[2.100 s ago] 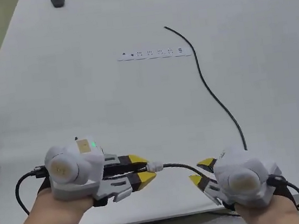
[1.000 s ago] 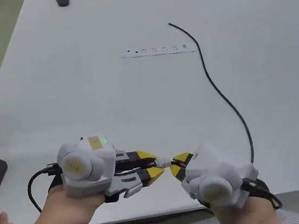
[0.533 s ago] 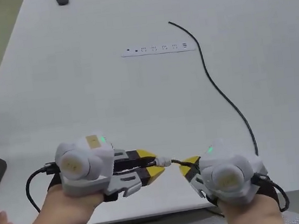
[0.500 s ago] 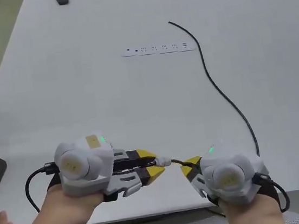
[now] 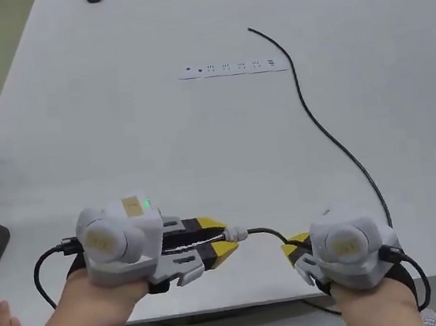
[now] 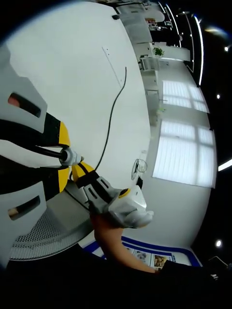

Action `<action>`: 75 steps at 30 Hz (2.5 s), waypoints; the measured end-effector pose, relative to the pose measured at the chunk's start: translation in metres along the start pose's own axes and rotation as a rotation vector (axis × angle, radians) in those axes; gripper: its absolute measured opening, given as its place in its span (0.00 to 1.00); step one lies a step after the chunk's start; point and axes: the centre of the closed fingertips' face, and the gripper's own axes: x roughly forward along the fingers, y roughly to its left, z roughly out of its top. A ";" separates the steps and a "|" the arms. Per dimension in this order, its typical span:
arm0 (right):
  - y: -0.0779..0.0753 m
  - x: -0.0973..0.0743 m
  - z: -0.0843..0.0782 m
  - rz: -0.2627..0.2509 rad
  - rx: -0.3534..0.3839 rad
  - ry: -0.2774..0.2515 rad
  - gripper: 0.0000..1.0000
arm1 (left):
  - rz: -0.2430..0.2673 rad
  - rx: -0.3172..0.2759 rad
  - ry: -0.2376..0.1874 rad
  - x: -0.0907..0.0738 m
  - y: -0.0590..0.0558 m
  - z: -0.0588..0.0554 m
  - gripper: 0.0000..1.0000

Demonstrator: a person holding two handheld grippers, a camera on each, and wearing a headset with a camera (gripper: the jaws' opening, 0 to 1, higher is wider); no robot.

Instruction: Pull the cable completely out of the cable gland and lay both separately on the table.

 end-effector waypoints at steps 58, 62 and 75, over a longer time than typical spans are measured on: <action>0.027 -0.008 0.061 0.063 -0.236 -0.114 0.00 | 0.001 -0.018 -0.014 -0.001 0.011 0.005 0.15; 0.023 -0.004 0.053 0.076 -0.135 -0.106 0.00 | -0.001 -0.016 -0.017 -0.001 0.010 0.005 0.15; 0.001 0.009 0.020 0.078 0.154 -0.051 0.00 | 0.003 -0.032 -0.042 -0.004 0.013 0.011 0.15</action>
